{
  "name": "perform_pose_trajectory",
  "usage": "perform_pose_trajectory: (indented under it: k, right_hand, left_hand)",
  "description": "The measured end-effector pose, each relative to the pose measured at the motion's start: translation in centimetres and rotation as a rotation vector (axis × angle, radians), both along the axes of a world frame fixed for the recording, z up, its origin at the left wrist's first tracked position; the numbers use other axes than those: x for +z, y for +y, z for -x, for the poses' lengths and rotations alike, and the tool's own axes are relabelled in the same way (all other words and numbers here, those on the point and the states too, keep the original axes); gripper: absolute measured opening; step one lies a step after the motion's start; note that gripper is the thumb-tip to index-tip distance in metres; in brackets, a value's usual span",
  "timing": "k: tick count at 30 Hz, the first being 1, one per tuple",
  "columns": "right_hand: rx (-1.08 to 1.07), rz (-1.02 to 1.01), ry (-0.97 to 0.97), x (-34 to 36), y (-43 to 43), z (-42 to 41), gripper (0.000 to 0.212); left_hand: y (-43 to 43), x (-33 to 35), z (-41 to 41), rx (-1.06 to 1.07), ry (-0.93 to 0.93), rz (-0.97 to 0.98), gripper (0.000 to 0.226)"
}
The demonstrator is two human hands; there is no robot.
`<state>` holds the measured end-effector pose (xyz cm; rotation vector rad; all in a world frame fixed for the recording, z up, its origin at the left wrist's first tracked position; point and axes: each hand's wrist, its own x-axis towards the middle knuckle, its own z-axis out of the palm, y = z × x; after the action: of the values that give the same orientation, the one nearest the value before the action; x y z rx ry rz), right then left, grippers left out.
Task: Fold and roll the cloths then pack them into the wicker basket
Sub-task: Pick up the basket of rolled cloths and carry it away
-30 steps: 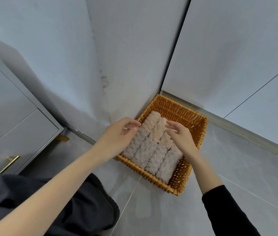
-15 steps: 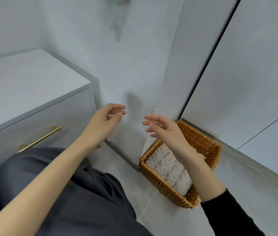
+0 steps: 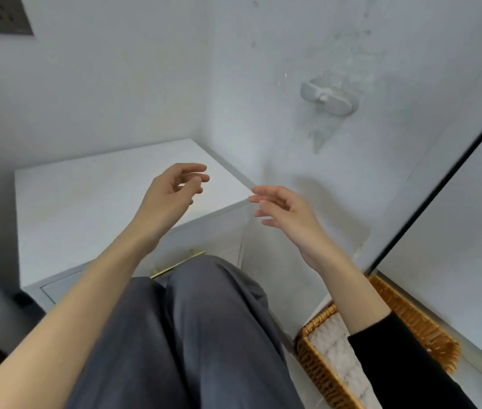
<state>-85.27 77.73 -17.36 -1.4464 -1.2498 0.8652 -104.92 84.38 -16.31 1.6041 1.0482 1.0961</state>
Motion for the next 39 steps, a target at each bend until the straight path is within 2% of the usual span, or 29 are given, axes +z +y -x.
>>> perform_pose_trajectory:
  k: [9, 15, 21, 28, 35, 39]
  right_hand:
    - [0.025, 0.028, -0.016, 0.3, 10.1, 3.2, 0.027]
    - [0.049, 0.044, -0.003, -1.2, 20.3, 3.7, 0.026]
    - [0.042, 0.087, -0.001, 1.2, 27.2, 3.4, 0.025]
    - [0.039, 0.237, 0.004, 9.8, 27.8, 4.6, 0.024]
    - [0.024, 0.362, 0.011, 25.2, 22.6, 6.2, 0.023]
    - [0.003, 0.420, 0.025, 31.5, 18.7, 7.3, 0.024]
  left_hand:
    - [8.2, -0.6, 2.9, 0.076, 0.014, 0.057, 0.023]
    - [18.2, -2.0, 2.4, 0.094, 0.123, 0.126, 0.024]
    - [24.7, -0.3, 1.7, 0.109, 0.147, 0.208, 0.023]
    - [25.0, 8.3, 3.1, 0.107, 0.170, 0.328, 0.023]
    - [21.0, 23.4, 5.0, 0.062, 0.173, 0.438, 0.022]
    - [17.9, 29.7, 6.0, 0.004, 0.187, 0.460, 0.022]
